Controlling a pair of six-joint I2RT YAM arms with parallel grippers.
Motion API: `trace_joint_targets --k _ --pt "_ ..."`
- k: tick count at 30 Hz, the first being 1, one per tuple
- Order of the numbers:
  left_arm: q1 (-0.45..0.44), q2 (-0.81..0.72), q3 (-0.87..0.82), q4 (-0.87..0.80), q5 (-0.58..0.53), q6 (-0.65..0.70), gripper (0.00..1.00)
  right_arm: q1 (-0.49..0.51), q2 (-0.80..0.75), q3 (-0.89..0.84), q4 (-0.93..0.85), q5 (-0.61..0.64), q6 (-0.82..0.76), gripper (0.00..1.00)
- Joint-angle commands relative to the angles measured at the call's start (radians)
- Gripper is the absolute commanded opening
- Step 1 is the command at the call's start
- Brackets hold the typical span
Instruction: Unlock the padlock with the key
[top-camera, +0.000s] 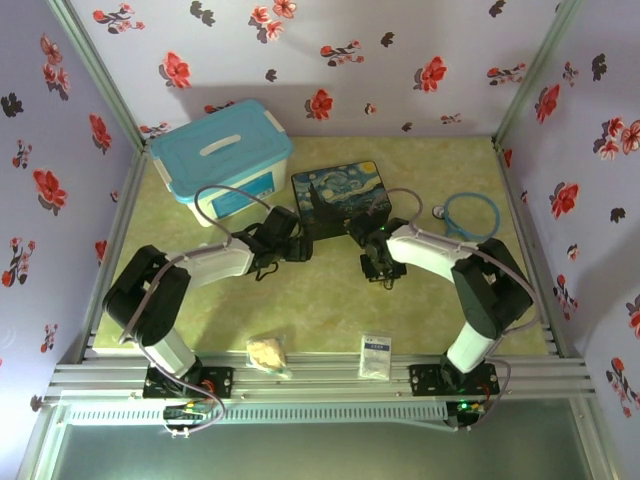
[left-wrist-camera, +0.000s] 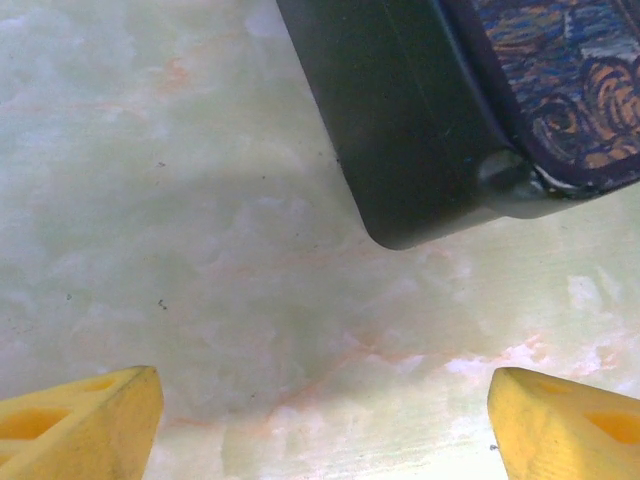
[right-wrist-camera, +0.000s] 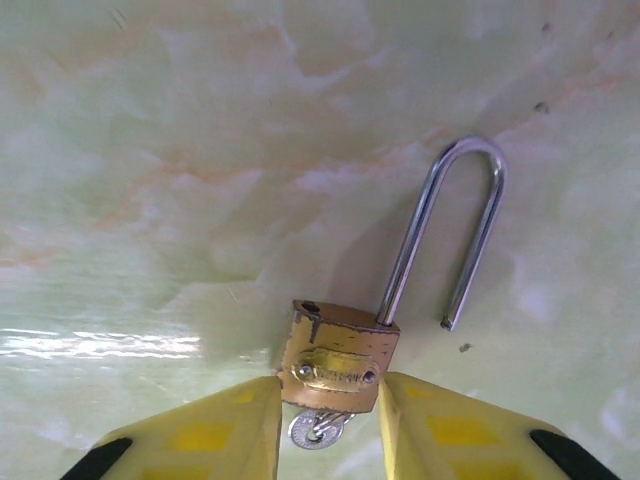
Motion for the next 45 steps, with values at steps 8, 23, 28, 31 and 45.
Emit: trace_joint_targets --k 8,23,28,31,45 --pt "0.005 -0.441 -0.149 0.02 -0.154 0.189 1.0 -0.273 -0.382 -0.125 0.354 -0.051 -0.049 0.99" --pt "0.289 -0.912 -0.521 0.072 -0.391 0.431 1.0 -0.482 -0.489 -0.469 0.848 0.244 -0.372 0.99" --pt "0.448 -0.851 -0.594 0.283 -0.312 0.475 1.0 -0.534 -0.469 -0.625 1.134 0.211 -0.391 0.99" --pt "0.566 -0.757 -0.657 0.448 -0.194 0.462 1.0 -0.568 -0.421 -0.691 1.322 0.223 -0.359 0.99" --pt "0.693 -0.374 -0.632 0.893 0.021 0.455 1.0 -0.603 -0.109 -0.75 1.825 0.127 -0.407 0.99"
